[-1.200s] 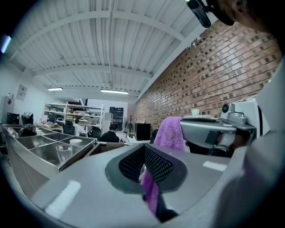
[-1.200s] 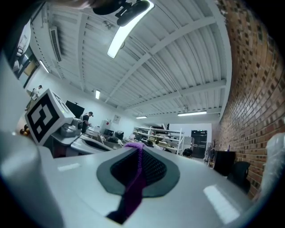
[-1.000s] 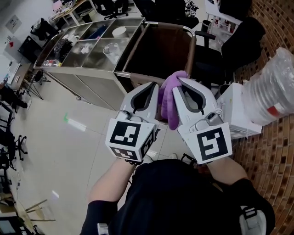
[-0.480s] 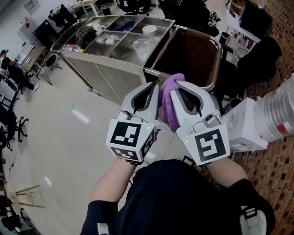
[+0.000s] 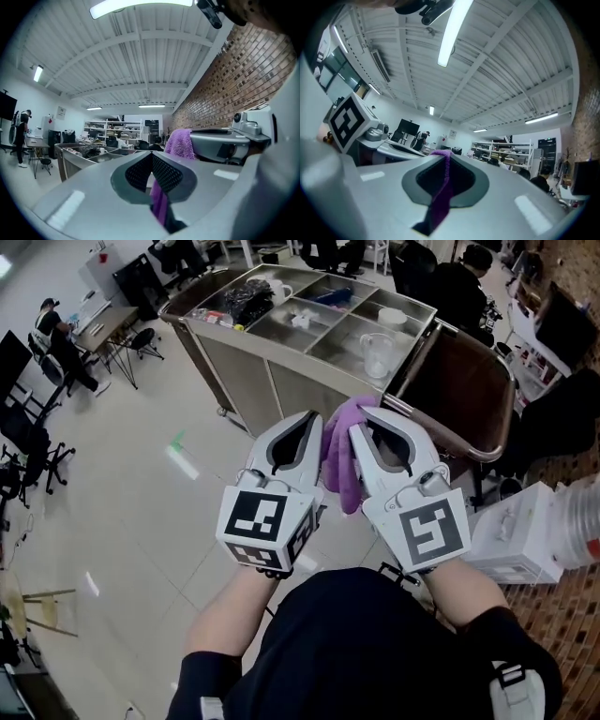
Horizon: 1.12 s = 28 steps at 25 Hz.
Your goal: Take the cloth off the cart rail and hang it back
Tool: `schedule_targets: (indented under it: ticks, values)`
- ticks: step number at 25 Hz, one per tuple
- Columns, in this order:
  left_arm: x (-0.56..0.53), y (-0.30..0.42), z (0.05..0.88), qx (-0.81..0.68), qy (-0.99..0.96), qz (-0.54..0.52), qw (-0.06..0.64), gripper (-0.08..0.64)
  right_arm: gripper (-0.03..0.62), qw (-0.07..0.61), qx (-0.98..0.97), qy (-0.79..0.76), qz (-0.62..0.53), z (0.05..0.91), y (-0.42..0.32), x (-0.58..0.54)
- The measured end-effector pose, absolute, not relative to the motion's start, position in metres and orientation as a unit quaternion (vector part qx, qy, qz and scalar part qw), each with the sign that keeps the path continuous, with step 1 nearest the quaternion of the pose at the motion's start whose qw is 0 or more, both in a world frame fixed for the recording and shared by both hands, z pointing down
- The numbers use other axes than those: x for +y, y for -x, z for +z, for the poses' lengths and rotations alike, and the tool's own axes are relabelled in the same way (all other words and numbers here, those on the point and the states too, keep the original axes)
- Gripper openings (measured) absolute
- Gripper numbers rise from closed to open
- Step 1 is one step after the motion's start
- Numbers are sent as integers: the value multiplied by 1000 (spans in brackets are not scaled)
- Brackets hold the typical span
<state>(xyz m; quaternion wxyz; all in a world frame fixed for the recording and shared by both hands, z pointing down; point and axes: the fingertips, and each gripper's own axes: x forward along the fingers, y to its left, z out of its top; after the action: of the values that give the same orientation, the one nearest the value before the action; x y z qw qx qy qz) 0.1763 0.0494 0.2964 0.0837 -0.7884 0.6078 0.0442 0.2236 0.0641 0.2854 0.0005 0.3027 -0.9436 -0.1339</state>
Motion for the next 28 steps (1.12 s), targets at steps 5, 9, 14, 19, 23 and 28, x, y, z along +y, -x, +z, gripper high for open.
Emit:
schedule_targets:
  ticks: [5,9,14,19,23,28]
  values:
    - [51,-102,307,630,771,47,84,-3,14,-3,-951,-277,-136,293,-152,59]
    - [66,-50,314,653,751,50,82,-3,14,-4,-957,-252,-141,297,-101,68]
    - [87,1,317,680,726,57,84,-3,14,-6,-962,-224,-153,297,-54,81]
    - [97,38,324,704,703,59,82,-3,14,-8,-968,-196,-159,301,-15,84]
    - [96,63,338,716,692,56,76,-3,14,-8,-971,-177,-159,307,12,82]
    - [92,94,338,732,674,51,83,-3,14,-15,-976,-151,-154,312,46,78]
